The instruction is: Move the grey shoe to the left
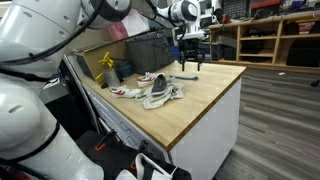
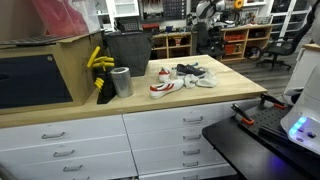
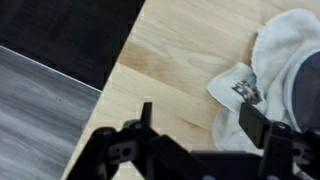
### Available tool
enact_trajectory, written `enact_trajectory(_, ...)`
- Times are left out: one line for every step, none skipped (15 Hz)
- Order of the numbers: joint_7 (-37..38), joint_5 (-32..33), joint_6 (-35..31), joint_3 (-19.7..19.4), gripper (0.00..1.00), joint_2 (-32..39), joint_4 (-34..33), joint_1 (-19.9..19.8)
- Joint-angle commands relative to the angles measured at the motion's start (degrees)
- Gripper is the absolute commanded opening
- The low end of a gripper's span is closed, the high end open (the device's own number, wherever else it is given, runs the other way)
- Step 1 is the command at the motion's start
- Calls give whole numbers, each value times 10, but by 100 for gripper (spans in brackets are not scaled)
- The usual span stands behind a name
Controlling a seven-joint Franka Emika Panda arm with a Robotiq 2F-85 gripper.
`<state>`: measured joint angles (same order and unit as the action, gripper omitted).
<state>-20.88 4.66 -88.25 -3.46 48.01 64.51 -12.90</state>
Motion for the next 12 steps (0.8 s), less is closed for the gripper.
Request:
enact_trajectory(-25,-5,-9,7,100,3,8,-21)
enact_trajectory(-28,-6,-6,11,100,2,9,-21)
enact_trajectory(-26,-6,-6,15,100,1,9,-16)
enact_trajectory(-18,-7,-6,20,100,-2,11,-7)
enact_trajectory(-15,-8,-7,27,100,-2,11,0)
enact_trajectory(-10,-9,-8,33,100,-5,12,11)
enact_trajectory(-7,-9,-9,39,100,-5,11,22)
enact_trajectory(-2,-9,-12,45,100,-4,10,34)
enact_trajectory(3,-7,-10,48,100,-2,5,46)
enact_trajectory(4,-7,-13,52,100,3,1,57)
enact_trajectory(12,-3,-16,54,100,6,-3,71)
enact_trajectory(15,-2,-20,56,100,10,-6,83)
